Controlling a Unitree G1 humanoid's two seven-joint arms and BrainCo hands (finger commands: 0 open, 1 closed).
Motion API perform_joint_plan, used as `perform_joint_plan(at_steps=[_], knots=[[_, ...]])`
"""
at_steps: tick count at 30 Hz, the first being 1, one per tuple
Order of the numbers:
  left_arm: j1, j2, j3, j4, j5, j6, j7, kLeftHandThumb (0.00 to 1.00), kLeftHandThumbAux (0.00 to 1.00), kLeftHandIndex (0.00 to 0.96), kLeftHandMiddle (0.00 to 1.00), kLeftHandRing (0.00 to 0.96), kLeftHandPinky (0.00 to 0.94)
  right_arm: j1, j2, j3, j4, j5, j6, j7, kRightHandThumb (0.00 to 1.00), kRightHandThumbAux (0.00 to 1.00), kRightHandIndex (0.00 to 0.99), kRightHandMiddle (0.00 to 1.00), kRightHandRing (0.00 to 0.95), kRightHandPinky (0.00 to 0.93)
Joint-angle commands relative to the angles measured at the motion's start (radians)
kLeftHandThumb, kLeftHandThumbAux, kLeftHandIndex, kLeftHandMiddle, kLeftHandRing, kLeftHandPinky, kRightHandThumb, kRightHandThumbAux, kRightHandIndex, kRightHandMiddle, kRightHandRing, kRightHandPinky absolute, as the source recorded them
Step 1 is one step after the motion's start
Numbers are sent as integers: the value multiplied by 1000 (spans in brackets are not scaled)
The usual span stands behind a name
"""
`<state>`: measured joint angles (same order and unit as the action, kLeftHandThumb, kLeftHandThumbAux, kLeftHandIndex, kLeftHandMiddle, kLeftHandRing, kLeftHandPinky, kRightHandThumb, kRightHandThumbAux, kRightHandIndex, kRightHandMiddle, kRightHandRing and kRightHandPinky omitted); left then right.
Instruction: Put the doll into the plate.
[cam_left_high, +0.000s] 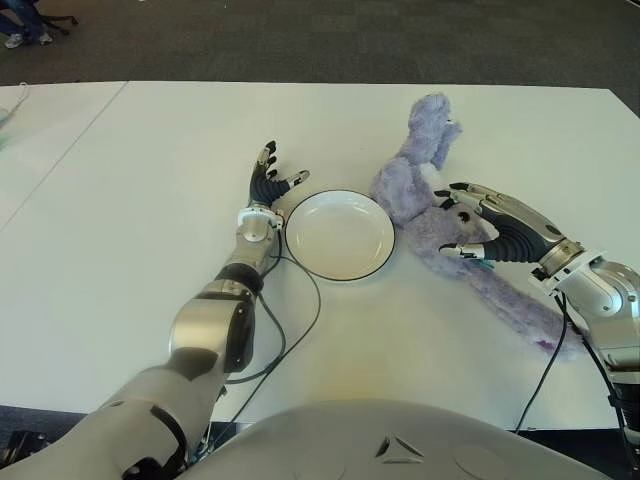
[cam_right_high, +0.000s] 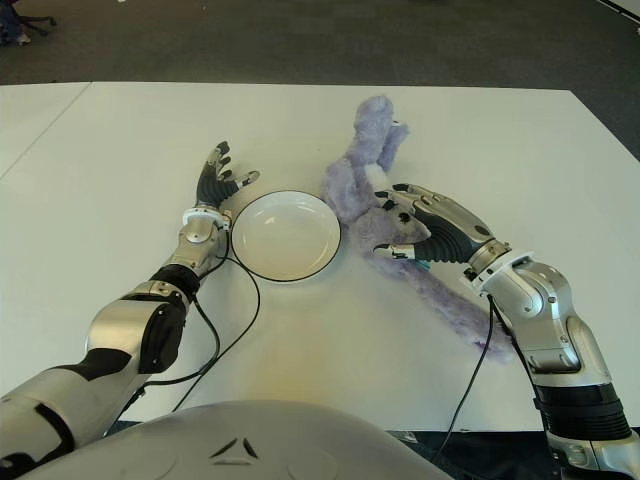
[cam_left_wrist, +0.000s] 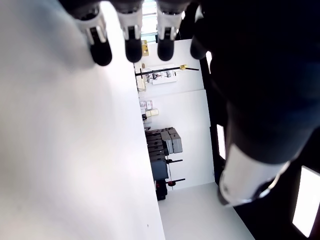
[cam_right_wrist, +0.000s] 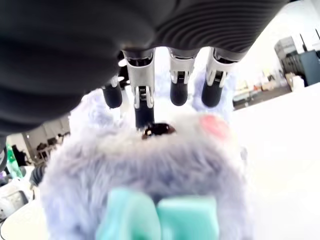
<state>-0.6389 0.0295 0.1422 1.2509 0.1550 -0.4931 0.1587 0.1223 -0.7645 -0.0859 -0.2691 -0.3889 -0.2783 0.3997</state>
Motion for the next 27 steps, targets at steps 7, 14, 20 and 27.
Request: perform_joint_plan(at_steps=[7,14,20,27], knots=[[172,-43,-4,113,1,110,-29,0,821,75,80,80,114,38,14,37,60,-49,3,-16,267,321,0,0,0,0],[170,-45,2,113,-6,110,-37,0,824,73,77,81,111,31,23,39,104,-41,-41,-68,294,331,0,0,0,0],[172,-45,-5,113,3,104,-29,0,813,64,69,76,107,33,25,47,135,-43,-70,-99,299,340,0,0,0,0],[170,-47,-12,113,9,113,-18,0,794,63,64,72,100,56,47,93,202,-86,-109,-155,299,366,0,0,0,0]])
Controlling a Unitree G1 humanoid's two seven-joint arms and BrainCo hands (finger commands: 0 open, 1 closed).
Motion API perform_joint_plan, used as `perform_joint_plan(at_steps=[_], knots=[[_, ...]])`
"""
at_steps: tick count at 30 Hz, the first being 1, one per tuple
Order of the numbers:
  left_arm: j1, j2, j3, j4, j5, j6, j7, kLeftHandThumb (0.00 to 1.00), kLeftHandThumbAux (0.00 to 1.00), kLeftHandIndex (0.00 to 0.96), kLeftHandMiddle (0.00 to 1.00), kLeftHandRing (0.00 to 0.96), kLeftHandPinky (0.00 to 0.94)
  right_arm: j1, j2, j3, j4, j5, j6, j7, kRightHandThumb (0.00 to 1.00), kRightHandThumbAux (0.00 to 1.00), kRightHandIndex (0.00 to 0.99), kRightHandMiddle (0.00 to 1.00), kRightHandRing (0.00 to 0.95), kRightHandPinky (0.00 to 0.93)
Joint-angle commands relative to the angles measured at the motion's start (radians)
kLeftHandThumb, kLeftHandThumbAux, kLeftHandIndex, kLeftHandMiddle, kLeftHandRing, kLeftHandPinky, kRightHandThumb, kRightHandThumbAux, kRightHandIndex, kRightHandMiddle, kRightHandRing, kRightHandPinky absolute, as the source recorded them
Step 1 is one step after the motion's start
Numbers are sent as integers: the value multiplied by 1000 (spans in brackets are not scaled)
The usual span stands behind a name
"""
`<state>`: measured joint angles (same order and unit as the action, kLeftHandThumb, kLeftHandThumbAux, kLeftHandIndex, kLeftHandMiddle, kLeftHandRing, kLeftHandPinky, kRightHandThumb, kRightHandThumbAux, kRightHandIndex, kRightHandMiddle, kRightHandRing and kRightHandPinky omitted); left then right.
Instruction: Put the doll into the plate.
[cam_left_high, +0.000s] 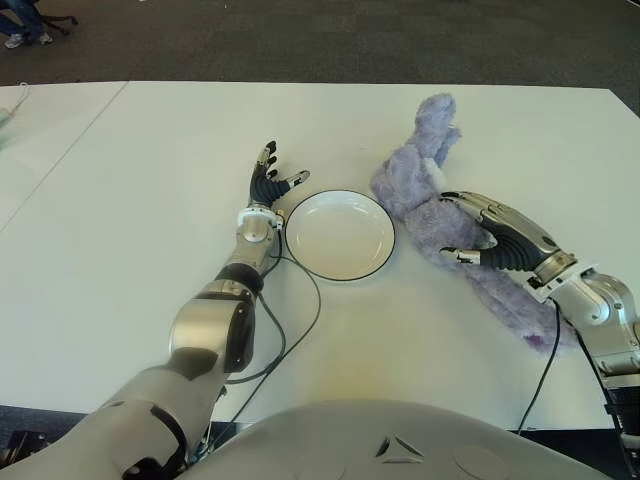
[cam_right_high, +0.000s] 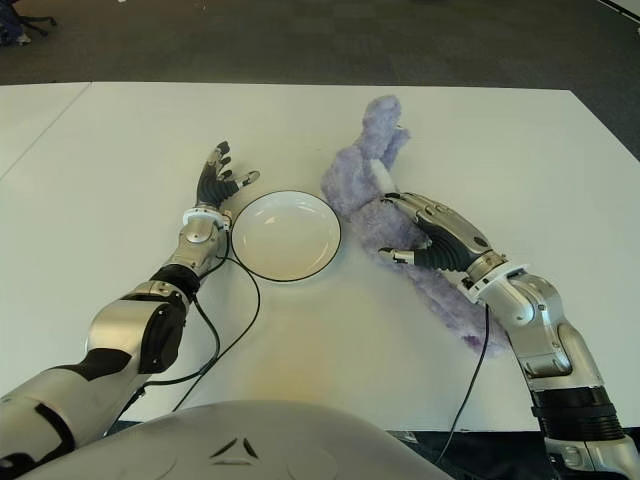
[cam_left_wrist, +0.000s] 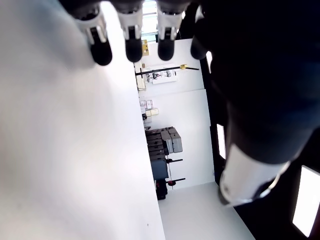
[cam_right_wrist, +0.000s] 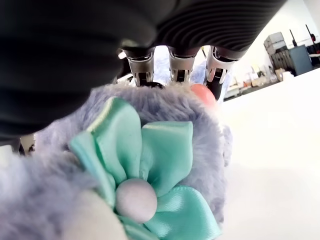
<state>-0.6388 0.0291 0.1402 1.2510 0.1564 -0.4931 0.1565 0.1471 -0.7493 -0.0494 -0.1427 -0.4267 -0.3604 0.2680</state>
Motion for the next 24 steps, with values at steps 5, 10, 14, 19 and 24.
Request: perform_joint_plan(at_steps=[5,10,14,19,24], knots=[[168,-48,-6,112,1,114,-24,0,796,61,63,71,107,33,56,113,168,-94,-60,-77,288,392,0,0,0,0],[167,-48,-4,112,0,113,-22,0,788,58,61,68,97,-3,65,168,280,-103,-91,-88,265,393,0,0,0,0],[170,-47,-8,111,5,107,-13,0,798,61,68,73,110,-61,120,237,384,-139,-74,-116,303,429,65,0,0,0],[170,-47,-9,112,6,114,-12,0,796,58,67,74,113,-106,131,266,442,-145,-83,-148,342,436,112,0,0,0],[168,-46,0,113,-3,122,-18,0,802,55,69,76,114,-159,141,263,488,-128,-115,-211,625,657,379,303,417,513]])
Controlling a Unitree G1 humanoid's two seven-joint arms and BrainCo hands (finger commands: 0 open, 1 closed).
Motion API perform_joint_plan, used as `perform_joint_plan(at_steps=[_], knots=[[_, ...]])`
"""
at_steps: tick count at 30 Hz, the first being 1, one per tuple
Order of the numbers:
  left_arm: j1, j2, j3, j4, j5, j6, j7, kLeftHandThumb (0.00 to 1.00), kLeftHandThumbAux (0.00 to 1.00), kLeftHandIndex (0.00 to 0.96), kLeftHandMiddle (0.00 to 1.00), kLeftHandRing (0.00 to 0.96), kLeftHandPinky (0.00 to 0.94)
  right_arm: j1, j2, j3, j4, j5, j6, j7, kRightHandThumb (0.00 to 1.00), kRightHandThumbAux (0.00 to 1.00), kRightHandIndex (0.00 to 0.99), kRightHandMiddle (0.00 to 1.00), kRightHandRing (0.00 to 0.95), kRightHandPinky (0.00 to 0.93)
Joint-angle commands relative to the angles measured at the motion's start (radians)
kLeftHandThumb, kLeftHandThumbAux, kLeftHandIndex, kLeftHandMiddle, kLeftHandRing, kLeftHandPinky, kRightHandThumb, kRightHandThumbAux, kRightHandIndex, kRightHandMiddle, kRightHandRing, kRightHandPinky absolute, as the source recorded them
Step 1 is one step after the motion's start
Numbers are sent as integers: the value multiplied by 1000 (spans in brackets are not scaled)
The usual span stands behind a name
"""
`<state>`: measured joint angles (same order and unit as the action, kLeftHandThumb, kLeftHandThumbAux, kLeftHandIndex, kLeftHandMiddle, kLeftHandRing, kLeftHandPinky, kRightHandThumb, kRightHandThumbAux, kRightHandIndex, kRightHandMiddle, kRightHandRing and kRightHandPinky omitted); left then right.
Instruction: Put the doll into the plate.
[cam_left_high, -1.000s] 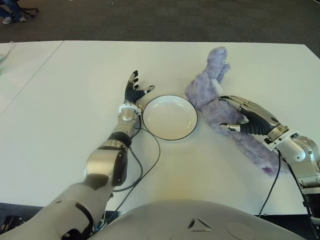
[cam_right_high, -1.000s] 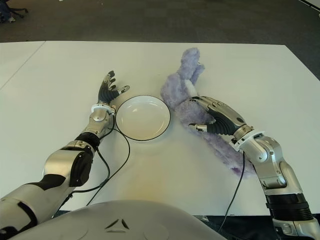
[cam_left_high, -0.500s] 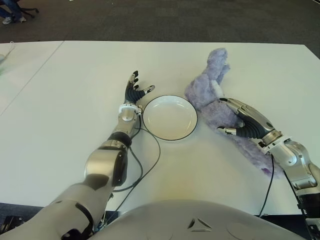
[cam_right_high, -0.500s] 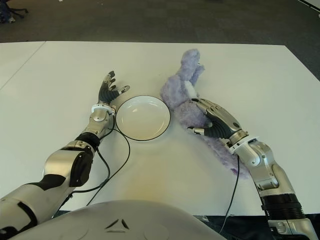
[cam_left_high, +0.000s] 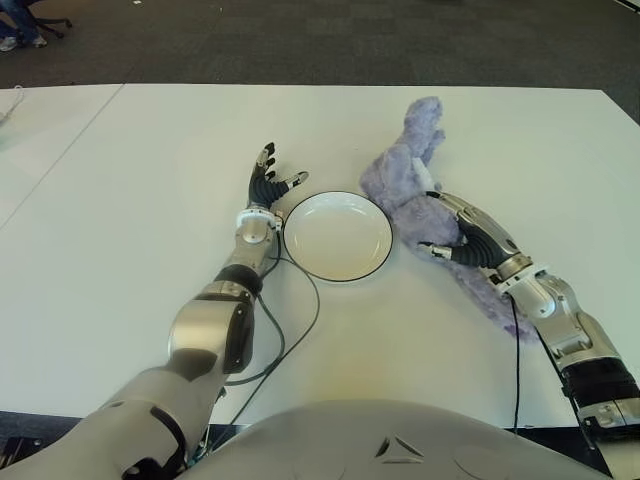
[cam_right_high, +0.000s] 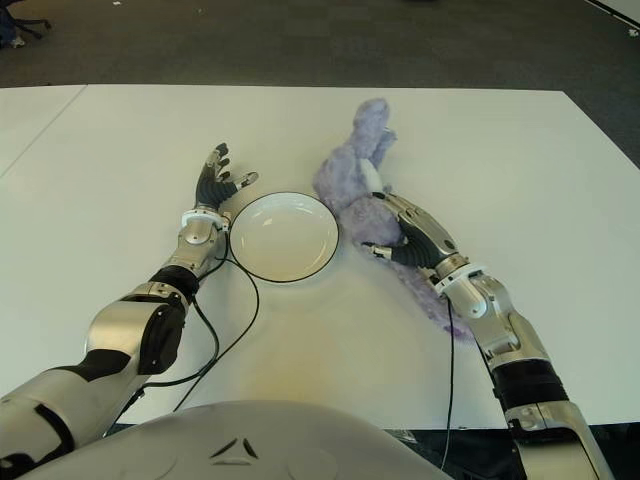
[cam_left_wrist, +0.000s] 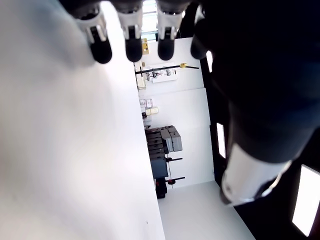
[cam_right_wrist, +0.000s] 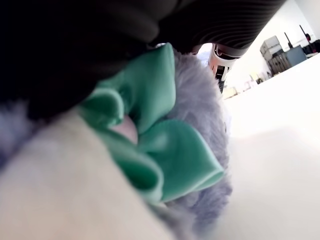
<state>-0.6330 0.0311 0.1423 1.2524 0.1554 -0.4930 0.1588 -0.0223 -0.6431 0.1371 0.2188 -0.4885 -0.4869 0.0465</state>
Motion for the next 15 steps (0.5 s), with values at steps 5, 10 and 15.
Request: perform_joint_plan(at_steps=[5,10,15], knots=[[162,-52,9,111,-14,120,-29,0,807,58,70,76,108,-2,41,65,136,-73,-5,-76,690,705,430,629,679,780],[163,-54,9,110,-17,115,-32,0,804,59,70,75,109,1,60,32,135,-41,-41,-158,693,708,436,770,797,864],[165,-53,3,109,-12,108,-31,0,801,58,71,76,111,20,72,-18,115,15,-56,-192,698,710,442,819,827,860]])
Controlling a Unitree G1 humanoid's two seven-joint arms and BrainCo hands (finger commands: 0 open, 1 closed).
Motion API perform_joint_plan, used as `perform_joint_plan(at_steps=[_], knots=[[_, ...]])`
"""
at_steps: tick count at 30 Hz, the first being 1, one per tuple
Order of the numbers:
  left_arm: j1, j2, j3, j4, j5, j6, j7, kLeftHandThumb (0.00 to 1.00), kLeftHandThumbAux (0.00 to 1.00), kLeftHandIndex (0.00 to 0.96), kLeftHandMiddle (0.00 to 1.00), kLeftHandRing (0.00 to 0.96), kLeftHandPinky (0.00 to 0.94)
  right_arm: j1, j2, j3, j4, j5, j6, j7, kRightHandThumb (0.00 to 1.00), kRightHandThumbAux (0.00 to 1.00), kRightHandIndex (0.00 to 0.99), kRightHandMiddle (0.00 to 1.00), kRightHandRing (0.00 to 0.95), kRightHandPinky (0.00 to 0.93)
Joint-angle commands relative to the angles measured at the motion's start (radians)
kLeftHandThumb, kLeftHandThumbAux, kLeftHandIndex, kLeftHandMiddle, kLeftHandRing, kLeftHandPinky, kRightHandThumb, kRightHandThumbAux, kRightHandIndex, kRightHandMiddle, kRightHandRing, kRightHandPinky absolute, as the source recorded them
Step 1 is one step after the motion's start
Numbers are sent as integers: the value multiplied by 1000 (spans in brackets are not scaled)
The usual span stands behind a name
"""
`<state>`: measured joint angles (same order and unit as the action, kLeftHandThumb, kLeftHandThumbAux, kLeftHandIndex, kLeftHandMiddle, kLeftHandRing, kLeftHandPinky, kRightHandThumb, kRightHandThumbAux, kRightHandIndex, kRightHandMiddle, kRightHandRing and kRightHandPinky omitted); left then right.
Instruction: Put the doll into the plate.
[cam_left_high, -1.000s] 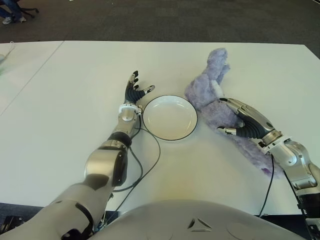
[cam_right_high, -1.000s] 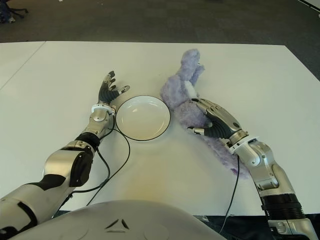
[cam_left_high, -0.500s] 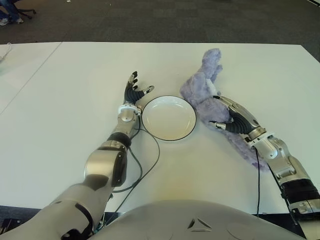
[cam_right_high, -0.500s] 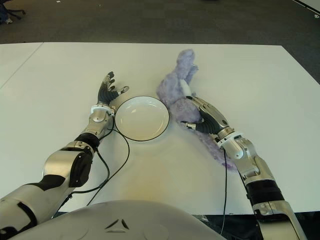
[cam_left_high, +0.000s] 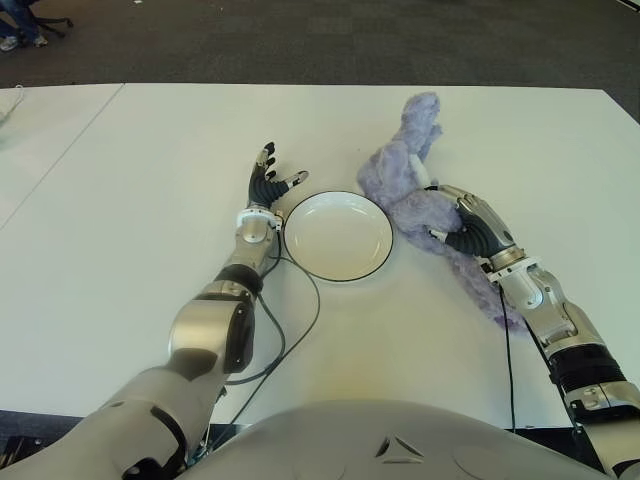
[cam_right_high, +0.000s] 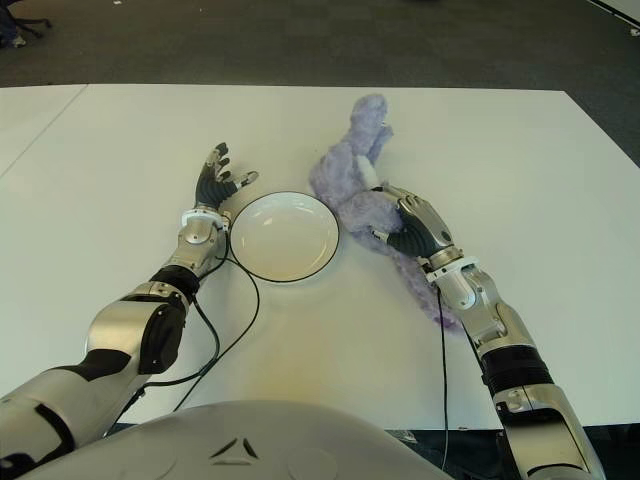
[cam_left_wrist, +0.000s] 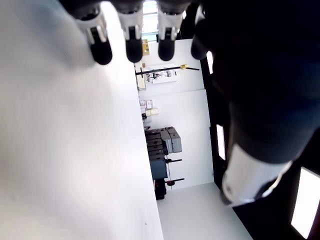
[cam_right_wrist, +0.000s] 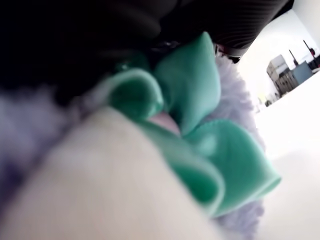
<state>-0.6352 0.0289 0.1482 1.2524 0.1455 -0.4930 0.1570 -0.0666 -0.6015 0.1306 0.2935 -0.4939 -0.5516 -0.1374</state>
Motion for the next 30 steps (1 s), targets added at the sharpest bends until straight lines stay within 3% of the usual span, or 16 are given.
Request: perform_joint_plan(at_steps=[1,9,13,14,17,22,30], knots=[[167,-51,-2,109,-4,108,-33,0,804,58,71,76,111,70,26,-32,20,34,19,-10,697,712,441,830,836,861],[166,-49,-2,110,-3,108,-37,0,803,56,66,74,107,94,10,-143,-127,69,70,-18,682,724,437,858,856,846],[167,-47,-7,110,3,106,-31,0,805,59,67,72,109,55,45,-199,-192,39,52,-110,680,726,436,873,870,863],[167,-47,-8,110,4,106,-31,0,806,61,68,73,112,49,50,-206,-197,33,48,-122,260,739,699,893,888,884],[168,-46,-8,111,4,105,-31,0,808,65,71,76,116,24,55,-226,-185,21,14,-166,81,744,788,899,894,888],[168,-46,-5,111,1,105,-36,0,817,75,79,82,115,-12,65,-260,-199,16,-42,-235,63,746,789,898,895,887],[165,-47,3,112,-8,109,-46,0,826,72,77,80,108,-56,91,-286,-270,-30,-6,-288,50,733,798,901,895,891]])
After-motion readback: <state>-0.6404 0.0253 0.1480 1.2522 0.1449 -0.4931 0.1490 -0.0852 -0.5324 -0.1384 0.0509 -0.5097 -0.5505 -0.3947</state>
